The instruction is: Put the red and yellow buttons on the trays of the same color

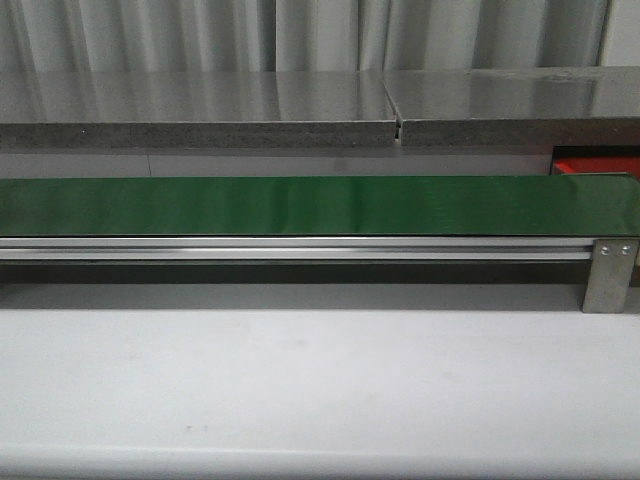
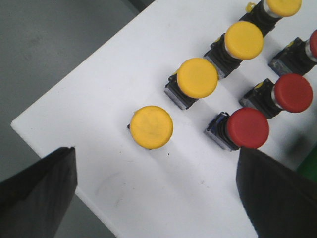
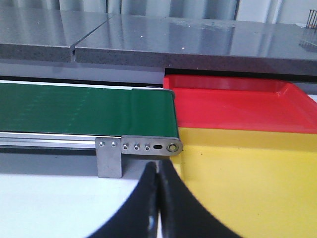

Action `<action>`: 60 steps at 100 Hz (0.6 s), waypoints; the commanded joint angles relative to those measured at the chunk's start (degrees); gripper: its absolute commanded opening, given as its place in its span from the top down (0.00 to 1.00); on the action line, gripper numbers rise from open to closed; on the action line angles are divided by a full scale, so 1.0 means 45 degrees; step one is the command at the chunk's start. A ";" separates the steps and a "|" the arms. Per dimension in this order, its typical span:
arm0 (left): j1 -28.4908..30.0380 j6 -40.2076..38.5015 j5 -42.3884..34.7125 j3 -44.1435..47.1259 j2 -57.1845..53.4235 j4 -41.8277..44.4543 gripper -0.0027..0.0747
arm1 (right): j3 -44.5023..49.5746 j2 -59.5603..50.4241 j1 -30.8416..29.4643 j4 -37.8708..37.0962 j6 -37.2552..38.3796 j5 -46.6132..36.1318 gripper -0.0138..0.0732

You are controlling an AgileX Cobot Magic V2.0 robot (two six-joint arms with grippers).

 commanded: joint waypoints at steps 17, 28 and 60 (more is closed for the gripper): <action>0.0019 -0.0377 -0.1243 -0.0271 0.0723 0.0121 0.17 | -0.0270 -0.0207 0.0058 -0.0108 -0.0046 -0.1050 0.98; 0.0019 -0.0406 -0.1530 -0.0271 0.1187 0.0147 0.17 | -0.0270 -0.0207 0.0058 -0.0108 -0.0046 -0.1050 0.98; -0.0006 -0.0406 -0.2048 -0.0294 0.2111 -0.0191 0.17 | -0.0270 -0.0207 0.0058 -0.0108 -0.0046 -0.1050 0.98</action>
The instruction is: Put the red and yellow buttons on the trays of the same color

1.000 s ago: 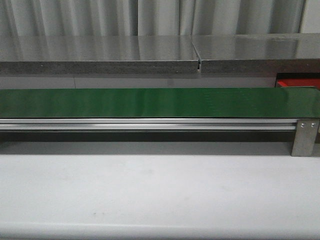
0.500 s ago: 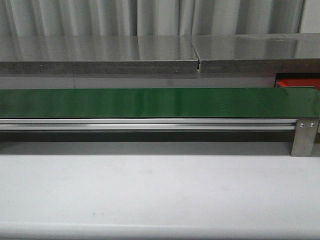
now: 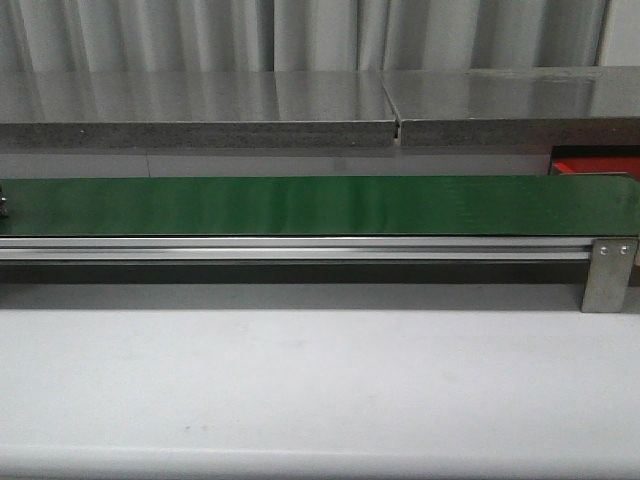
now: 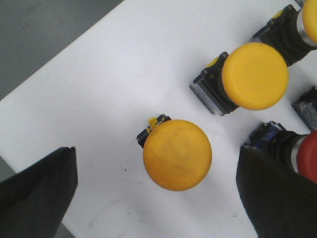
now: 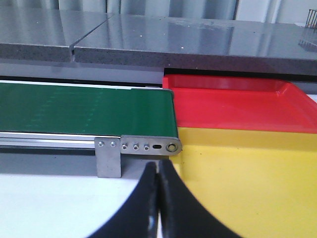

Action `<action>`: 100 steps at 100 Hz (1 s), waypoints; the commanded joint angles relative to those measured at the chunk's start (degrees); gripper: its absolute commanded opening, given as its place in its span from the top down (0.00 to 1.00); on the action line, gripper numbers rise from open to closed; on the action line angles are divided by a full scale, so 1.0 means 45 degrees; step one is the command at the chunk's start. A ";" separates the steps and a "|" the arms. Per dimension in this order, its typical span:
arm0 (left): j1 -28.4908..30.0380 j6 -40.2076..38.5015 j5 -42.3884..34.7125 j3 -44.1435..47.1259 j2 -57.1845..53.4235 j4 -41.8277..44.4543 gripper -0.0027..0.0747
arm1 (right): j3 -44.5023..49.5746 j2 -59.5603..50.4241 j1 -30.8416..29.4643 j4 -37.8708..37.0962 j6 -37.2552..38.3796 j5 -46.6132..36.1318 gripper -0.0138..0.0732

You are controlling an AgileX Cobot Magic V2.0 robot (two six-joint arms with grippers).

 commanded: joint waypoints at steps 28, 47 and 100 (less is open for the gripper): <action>-0.0006 -0.0123 -0.0827 -0.0336 0.0027 -0.0242 0.17 | -0.0270 -0.0207 0.0058 -0.0108 -0.0046 -0.1050 0.98; -0.0006 -0.0123 -0.0921 -0.0336 0.0183 -0.0242 0.17 | -0.0270 -0.0207 0.0058 -0.0108 -0.0046 -0.1050 0.98; -0.0400 -0.0123 -0.1007 -0.0336 0.0462 -0.0346 0.58 | -0.0270 -0.0207 0.0058 -0.0108 -0.0046 -0.1050 0.98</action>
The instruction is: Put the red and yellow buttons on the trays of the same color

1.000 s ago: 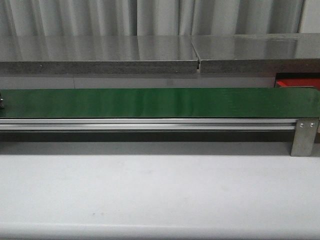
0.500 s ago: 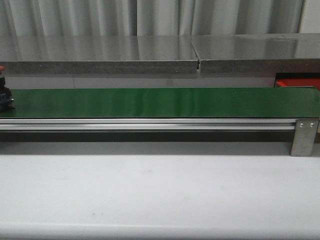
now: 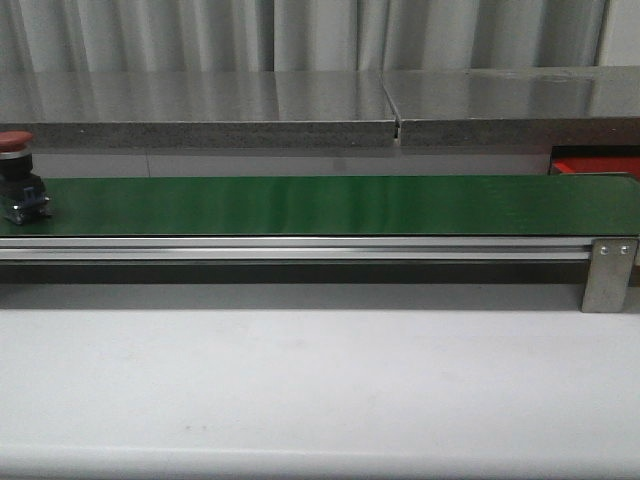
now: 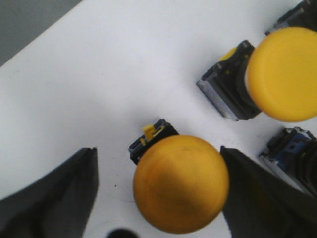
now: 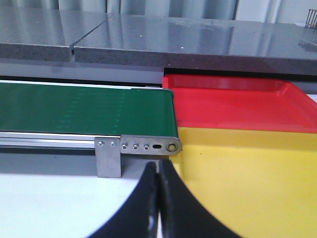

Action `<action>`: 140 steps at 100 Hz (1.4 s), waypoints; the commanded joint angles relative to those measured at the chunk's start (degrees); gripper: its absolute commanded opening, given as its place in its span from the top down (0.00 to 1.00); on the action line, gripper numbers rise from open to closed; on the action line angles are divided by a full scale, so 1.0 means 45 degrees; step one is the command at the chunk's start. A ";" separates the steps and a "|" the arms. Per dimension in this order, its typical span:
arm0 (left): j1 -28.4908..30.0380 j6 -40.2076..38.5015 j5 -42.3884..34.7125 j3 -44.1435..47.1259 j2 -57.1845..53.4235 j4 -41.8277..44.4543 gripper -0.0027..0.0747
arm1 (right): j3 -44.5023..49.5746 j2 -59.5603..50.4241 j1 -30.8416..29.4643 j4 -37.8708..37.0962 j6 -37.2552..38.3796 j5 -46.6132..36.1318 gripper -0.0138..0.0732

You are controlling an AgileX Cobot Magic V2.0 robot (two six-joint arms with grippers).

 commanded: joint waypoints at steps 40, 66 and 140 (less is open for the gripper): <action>-0.0093 -0.0117 0.0169 -0.0336 -0.1990 -0.0039 0.99 | -0.0270 -0.0207 0.0058 -0.0108 -0.0046 -0.1050 0.98; -0.0423 -0.0093 0.0358 -0.0336 -0.4633 -0.0228 0.99 | -0.0270 -0.0207 0.0058 -0.0108 -0.0046 -0.1050 0.98; -0.4951 0.0953 0.3317 -0.4771 -0.2330 -0.0217 0.99 | -0.0270 -0.0207 0.0058 -0.0108 -0.0046 -0.1050 0.98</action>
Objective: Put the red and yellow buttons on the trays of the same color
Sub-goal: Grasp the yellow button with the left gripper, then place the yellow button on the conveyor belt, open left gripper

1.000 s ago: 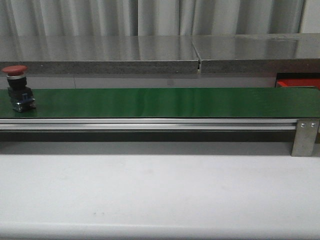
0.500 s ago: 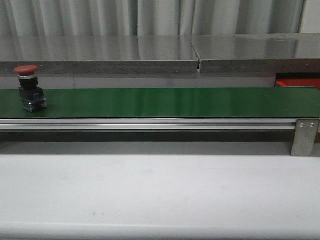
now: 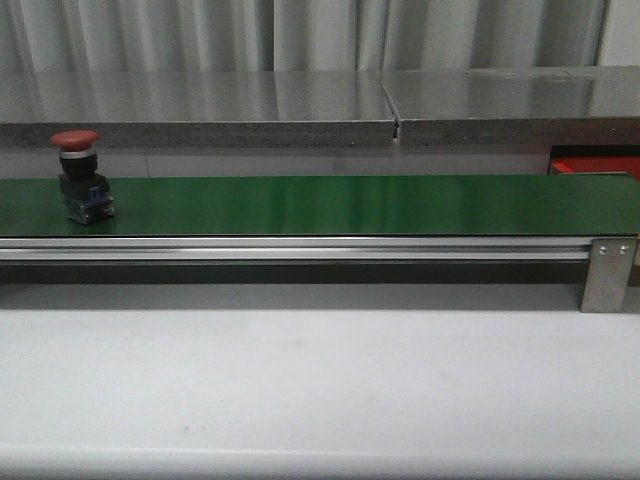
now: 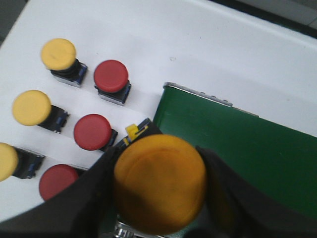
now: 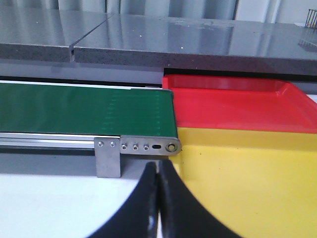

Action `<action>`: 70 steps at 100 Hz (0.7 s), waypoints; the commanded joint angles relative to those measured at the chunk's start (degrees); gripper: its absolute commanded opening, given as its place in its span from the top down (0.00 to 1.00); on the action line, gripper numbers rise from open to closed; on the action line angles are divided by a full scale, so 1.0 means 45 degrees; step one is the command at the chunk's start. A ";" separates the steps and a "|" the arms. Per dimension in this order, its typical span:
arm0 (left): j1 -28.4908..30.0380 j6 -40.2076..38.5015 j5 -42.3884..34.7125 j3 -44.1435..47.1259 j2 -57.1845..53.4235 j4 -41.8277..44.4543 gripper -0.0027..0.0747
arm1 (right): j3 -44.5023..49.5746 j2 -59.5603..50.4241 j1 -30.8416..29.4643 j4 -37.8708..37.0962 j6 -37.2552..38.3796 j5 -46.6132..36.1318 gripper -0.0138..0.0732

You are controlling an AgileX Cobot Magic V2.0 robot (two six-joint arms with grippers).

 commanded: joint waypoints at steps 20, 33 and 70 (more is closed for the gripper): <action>-0.0820 -0.0014 -0.0104 -0.0870 0.0684 -0.0295 0.99 | -0.0270 -0.0207 0.0058 -0.0108 -0.0046 -0.1050 0.98; -0.0951 -0.0014 0.0269 -0.0870 0.1001 -0.0352 0.99 | -0.0270 -0.0207 0.0058 -0.0108 -0.0046 -0.1050 0.98; -0.0977 -0.0014 0.0522 -0.0870 0.1121 -0.0521 0.99 | -0.0270 -0.0207 0.0058 -0.0108 -0.0046 -0.1050 0.98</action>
